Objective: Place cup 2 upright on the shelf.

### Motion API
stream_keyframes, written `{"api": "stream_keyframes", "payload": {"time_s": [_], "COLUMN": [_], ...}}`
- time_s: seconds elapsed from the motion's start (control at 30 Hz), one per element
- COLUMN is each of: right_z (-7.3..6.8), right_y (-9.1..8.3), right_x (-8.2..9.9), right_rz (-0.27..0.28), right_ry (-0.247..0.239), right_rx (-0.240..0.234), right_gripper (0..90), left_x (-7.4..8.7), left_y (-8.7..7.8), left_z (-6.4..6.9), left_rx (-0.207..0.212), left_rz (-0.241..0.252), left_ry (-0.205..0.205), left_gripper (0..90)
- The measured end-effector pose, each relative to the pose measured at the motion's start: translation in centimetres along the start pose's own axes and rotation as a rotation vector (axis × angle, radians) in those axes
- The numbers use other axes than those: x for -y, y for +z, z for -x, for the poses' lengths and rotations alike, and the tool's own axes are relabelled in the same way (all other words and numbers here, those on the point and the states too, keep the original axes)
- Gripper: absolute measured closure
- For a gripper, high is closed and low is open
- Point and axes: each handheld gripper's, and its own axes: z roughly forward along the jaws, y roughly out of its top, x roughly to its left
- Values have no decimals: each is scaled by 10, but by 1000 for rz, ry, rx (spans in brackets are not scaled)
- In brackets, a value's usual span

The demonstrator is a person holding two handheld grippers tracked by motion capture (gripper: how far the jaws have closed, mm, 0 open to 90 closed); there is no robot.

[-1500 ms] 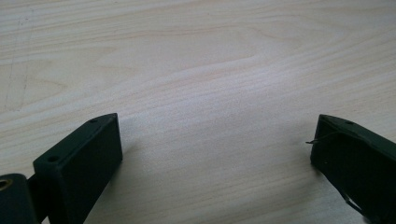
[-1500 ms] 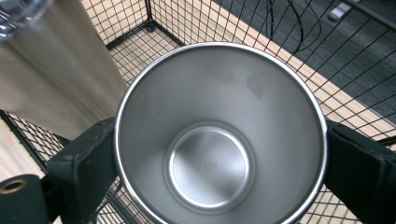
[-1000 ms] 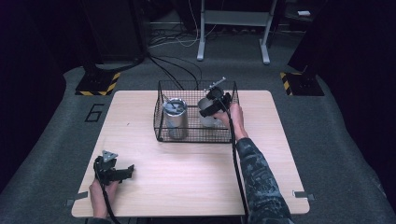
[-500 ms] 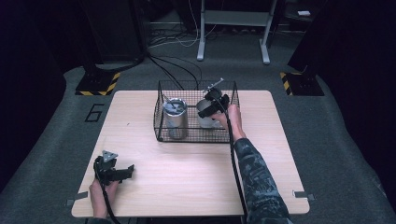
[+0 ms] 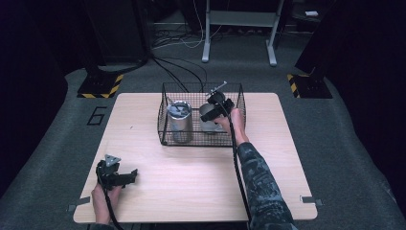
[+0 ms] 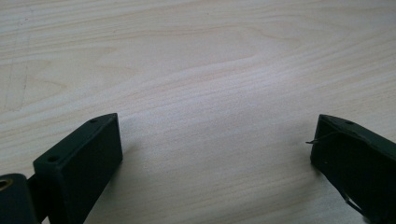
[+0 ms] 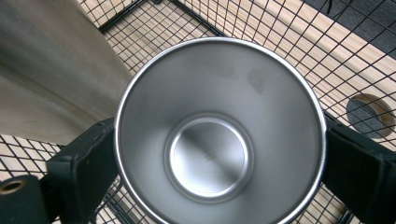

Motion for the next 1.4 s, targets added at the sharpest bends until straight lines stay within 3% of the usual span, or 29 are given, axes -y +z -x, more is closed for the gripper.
{"api": "stream_keyframes", "payload": {"time_s": [0.3, 0.33, 0.37, 0.67, 0.73, 0.77, 0.8, 0.9, 1.07, 1.4], "right_z": [1, 0, 2, 3, 4, 2, 4, 4, 7, 3], "right_y": [6, 6, 6, 6, 7, 7, 7, 7, 3, -20], "right_x": [2, 3, 3, 4, 4, 4, 4, 4, 5, 4], "right_rz": [-27, -28, -28, -23, -18, -25, -15, -16, -1, 65], "right_ry": [30, 51, 32, 93, 76, 104, 82, 121, 147, 112], "right_rx": [-5, -8, -7, -8, -4, -8, -8, -12, -34, -36], "right_gripper": [56, 56, 56, 53, 51, 49, 47, 27, 0, 0], "left_x": [0, 0, 0, 0, 0, 0, 0, 0, 0, 0], "left_y": [0, 0, 0, 0, 0, 0, 0, 0, 0, 0], "left_z": [0, 0, 0, 0, 0, 0, 0, 0, 1, 1], "left_rx": [-1, -1, -1, -3, -2, -2, -3, -3, -2, -2], "left_rz": [2, -1, 1, 5, 5, 5, 5, 5, 5, 5], "left_ry": [0, 2, 1, -3, -5, -5, -4, -3, -5, -5], "left_gripper": [21, 21, 21, 22, 21, 21, 21, 21, 21, 21]}}
